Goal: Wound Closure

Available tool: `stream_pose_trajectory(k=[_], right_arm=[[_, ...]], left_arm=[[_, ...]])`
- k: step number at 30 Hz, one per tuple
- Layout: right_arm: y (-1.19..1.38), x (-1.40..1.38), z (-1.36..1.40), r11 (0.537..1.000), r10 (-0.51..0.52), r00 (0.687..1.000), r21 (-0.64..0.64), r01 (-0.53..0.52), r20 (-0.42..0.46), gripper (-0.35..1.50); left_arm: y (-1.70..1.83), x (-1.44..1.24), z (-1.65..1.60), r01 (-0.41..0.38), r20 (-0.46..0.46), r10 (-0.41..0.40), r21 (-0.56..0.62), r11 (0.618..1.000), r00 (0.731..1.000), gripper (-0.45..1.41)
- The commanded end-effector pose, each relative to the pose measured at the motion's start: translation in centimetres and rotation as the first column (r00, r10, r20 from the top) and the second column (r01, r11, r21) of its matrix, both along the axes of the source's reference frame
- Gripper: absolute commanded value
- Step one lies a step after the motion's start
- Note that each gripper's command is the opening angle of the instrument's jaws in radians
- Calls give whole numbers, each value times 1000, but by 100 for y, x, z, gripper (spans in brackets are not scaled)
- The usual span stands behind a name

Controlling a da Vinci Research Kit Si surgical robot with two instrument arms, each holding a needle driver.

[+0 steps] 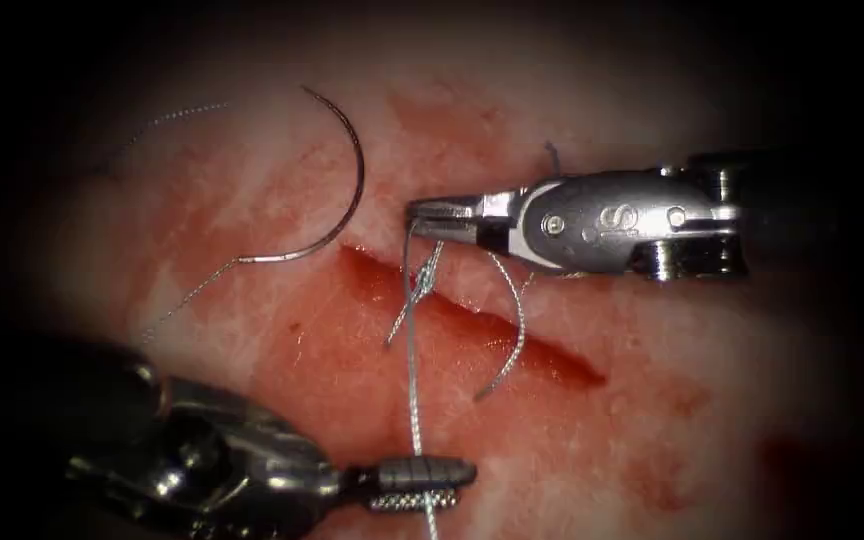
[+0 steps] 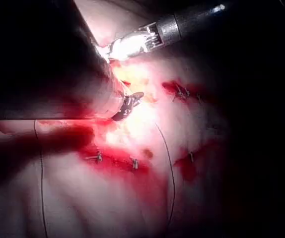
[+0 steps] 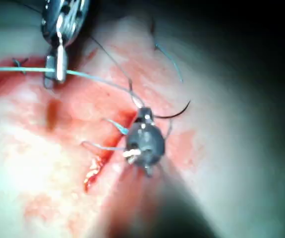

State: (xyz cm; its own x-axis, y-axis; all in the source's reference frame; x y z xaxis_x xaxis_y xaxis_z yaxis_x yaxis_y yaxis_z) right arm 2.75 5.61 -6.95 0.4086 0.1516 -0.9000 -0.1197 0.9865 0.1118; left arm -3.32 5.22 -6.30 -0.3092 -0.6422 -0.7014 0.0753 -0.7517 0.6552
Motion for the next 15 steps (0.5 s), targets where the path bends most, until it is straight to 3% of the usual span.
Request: stream_pose_trajectory(k=[1,6,8,11,15], right_arm=[[-1,7,4,1000,-1,1000,-1,1,-1,-35],[-3,7,2,1000,-2,1000,0,2,-2,-35],[-4,4,-1,1000,0,1000,6,0,2,-35],[-6,0,-5,1000,3,1000,5,-3,-2,-35],[-8,-4,-11,1000,7,1000,6,-7,-5,-35]], left_arm=[[-7,-7,4,7,1,-7,14,1000,1000,-35],[-7,-1,-3,-7,19,7,25,1000,1000,-35],[1,18,-10,25,33,-33,218,976,999,-35],[7,32,-14,68,15,-74,258,964,997,-35],[8,32,-9,64,-12,-63,293,954,998,-35]])
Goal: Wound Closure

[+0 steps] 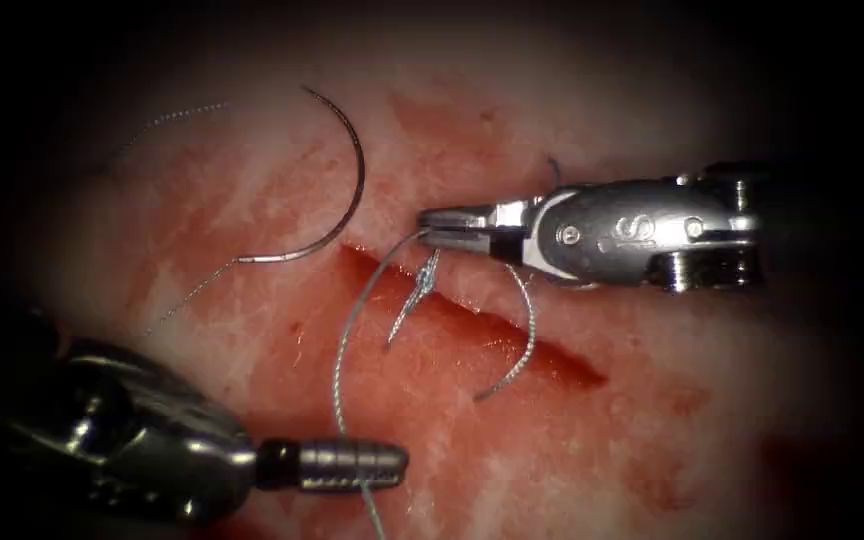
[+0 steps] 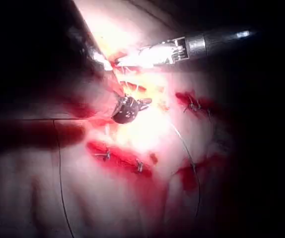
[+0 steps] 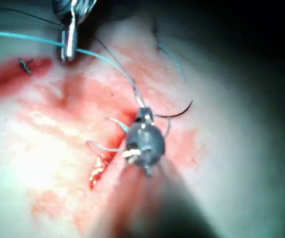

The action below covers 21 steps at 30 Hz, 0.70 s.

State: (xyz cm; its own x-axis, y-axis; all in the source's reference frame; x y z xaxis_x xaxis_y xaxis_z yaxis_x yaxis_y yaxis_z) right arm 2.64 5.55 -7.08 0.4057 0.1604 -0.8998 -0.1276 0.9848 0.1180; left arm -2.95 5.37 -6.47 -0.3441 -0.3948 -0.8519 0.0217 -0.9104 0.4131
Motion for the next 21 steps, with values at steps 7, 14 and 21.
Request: stream_pose_trajectory(k=[7,14,21], right_arm=[[-12,6,-5,1000,4,1000,11,-4,-7,-35],[-24,1,-14,1000,13,1000,13,-12,-10,-35],[-34,-12,-39,999,38,999,15,-37,-29,-35]], left_arm=[[-8,-8,16,72,29,-88,356,932,996,-35],[8,0,37,74,56,-144,647,759,988,-35],[24,24,38,9,164,-137,606,795,977,-35]])
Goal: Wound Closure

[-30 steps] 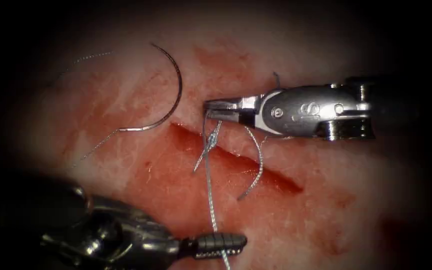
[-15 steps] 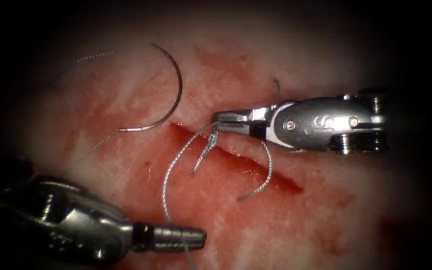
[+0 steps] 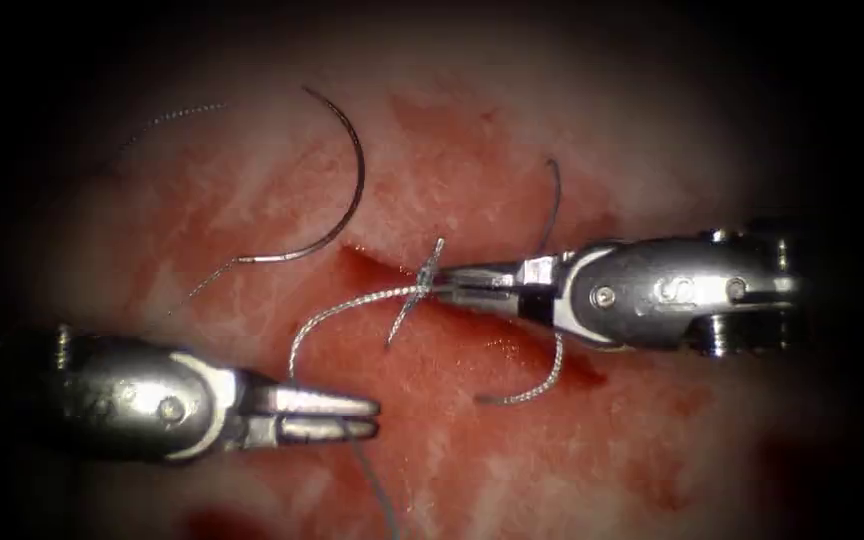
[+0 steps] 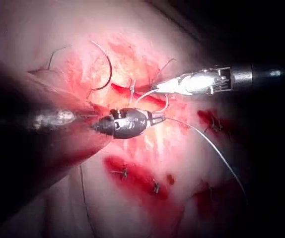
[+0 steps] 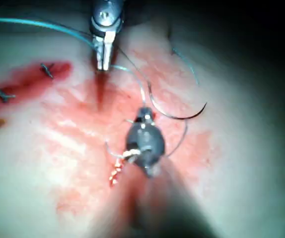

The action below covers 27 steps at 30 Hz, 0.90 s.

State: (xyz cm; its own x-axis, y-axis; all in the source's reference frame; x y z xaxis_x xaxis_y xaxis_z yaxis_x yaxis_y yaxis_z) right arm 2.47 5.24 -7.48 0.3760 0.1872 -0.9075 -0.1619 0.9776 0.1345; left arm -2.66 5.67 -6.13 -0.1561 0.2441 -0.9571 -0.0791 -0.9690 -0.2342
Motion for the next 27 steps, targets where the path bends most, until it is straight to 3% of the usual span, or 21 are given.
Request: stream_pose_trajectory(k=[1,3,4,5,6,7,13,17,19,20,21,22,25,27], right_arm=[[-5,2,-4,1000,1,1000,3,-1,-6,-35],[-8,-3,-15,1000,2,1000,8,-2,-17,-35],[-9,-5,-20,1000,9,1000,8,-9,-29,10],[-11,-7,-23,1000,17,999,13,-17,-40,42],[-14,-14,-34,996,60,996,69,-56,-60,118],[-14,-18,-39,995,70,995,82,-65,-67,128],[-5,-43,-61,983,137,980,139,-116,-145,148],[11,-72,-68,976,181,963,156,-150,-202,141],[19,-91,-69,973,201,952,161,-166,-232,116],[23,-103,-68,974,197,950,163,-160,-241,39],[27,-111,-66,974,196,950,164,-159,-243,-10],[34,-119,-60,968,228,950,160,-196,-213,-35],[43,-119,-35,974,201,974,131,-186,-107,-35],[41,-113,-24,976,195,975,123,-181,-107,-35]], left_arm=[[-1,1,2,-2,15,3,-41,999,1000,-35],[9,13,-3,-5,38,9,-111,994,999,-35],[14,18,-5,-13,39,19,-143,990,999,-35],[16,22,-6,-18,40,25,-164,986,999,-35],[21,32,-8,-25,36,34,-234,972,999,-35],[23,35,-9,-28,34,39,-262,965,999,-35],[24,37,-11,-52,4,56,-352,935,998,-35],[22,35,-14,-68,-7,70,-387,920,998,-35],[19,34,-17,-85,-10,88,-401,912,996,-35],[18,33,-17,-91,-12,94,-400,912,996,-35],[18,33,-18,-92,-11,96,-406,909,995,-35],[17,32,-18,-95,-7,101,-406,909,995,-35],[13,31,-23,-104,2,115,-405,908,993,-35],[11,29,-28,-106,7,119,-408,907,993,-35]])
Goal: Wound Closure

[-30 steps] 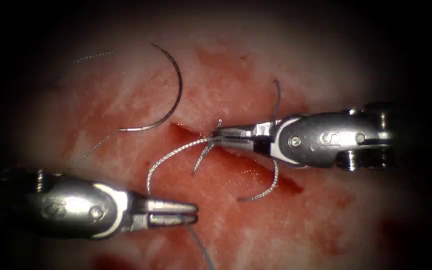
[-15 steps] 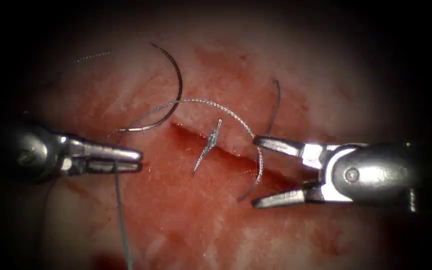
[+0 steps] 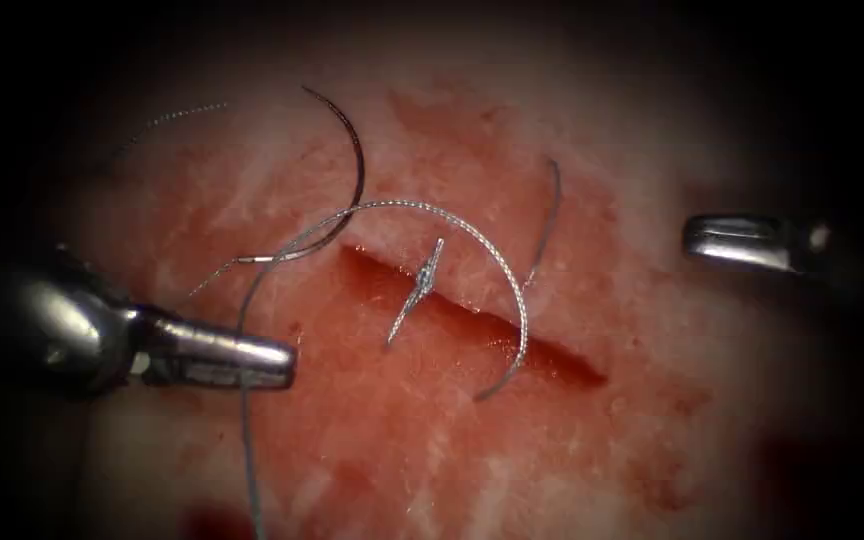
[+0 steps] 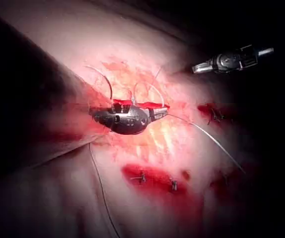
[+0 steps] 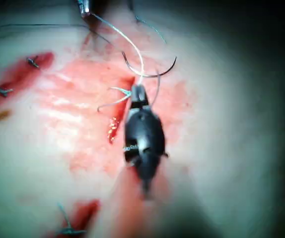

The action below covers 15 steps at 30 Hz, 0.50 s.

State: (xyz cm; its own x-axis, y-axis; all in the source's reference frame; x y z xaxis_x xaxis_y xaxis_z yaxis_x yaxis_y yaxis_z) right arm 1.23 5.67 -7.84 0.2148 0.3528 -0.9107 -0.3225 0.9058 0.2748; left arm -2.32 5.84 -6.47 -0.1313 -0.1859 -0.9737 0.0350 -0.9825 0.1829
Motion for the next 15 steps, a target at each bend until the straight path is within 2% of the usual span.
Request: stream_pose_trajectory(k=[1,2,3,4,6,9,12,15], right_arm=[[-3,15,19,1000,-7,1000,-9,7,5,-35],[-4,19,23,1000,-12,1000,-11,12,16,-35],[-5,35,33,999,-27,998,-21,28,51,-35],[-5,35,33,999,-27,998,-21,28,51,-35],[-7,64,38,998,-59,997,-22,60,45,-35],[-7,90,39,997,-75,996,-28,76,38,-35],[-1,108,43,996,-77,996,-31,79,39,-35],[13,140,55,994,-97,994,-46,99,46,-35]], left_arm=[[-6,-7,2,-4,5,4,-1,1000,1000,-35],[-6,-9,-1,-6,7,6,-5,1000,1000,-35],[-8,-16,-10,-16,15,16,-11,1000,1000,-35],[-8,-16,-10,-16,15,16,-11,1000,1000,-35],[-13,-29,-20,-33,18,33,-17,999,999,-35],[-18,-39,-29,-46,21,46,-26,999,999,-35],[-21,-45,-34,-55,23,55,-24,998,998,-35],[-25,-51,-43,-76,16,76,-37,996,997,-35]])
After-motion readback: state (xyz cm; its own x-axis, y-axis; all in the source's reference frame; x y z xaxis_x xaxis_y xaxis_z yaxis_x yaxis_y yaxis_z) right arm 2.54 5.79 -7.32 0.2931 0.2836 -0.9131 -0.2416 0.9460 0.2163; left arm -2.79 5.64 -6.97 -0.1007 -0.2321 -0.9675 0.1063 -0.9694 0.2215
